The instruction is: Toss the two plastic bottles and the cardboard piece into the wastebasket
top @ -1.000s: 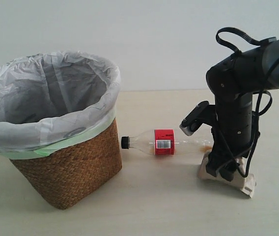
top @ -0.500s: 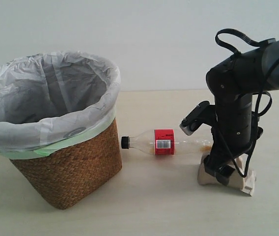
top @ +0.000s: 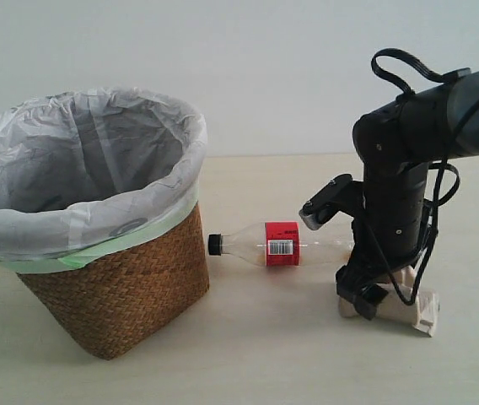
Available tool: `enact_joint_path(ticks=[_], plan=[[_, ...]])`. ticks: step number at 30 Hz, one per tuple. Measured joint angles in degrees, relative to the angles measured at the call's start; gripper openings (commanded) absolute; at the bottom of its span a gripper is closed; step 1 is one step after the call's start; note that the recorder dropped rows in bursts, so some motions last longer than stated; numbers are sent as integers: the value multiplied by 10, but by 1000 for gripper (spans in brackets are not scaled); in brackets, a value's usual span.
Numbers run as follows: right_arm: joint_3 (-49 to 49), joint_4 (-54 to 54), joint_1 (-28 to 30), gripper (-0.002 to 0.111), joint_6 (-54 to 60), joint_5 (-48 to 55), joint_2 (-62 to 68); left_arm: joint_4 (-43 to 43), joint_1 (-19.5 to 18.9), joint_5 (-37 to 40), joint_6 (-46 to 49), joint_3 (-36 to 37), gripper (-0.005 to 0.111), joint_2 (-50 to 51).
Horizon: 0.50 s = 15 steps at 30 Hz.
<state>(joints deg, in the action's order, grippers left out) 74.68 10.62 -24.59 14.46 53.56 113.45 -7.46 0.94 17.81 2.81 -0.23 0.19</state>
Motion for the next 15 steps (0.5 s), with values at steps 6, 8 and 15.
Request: enact_joint_path(ticks=[6,8,15], plan=[[0,-20,0,28,0,13,0,0,0,0,0,0,4,0],[0,-22,0,23,0,17,0,0,0,0,0,0,4,0],[0,-55,0,8,-3,40,-1,0,0,0,0,0,4,0]])
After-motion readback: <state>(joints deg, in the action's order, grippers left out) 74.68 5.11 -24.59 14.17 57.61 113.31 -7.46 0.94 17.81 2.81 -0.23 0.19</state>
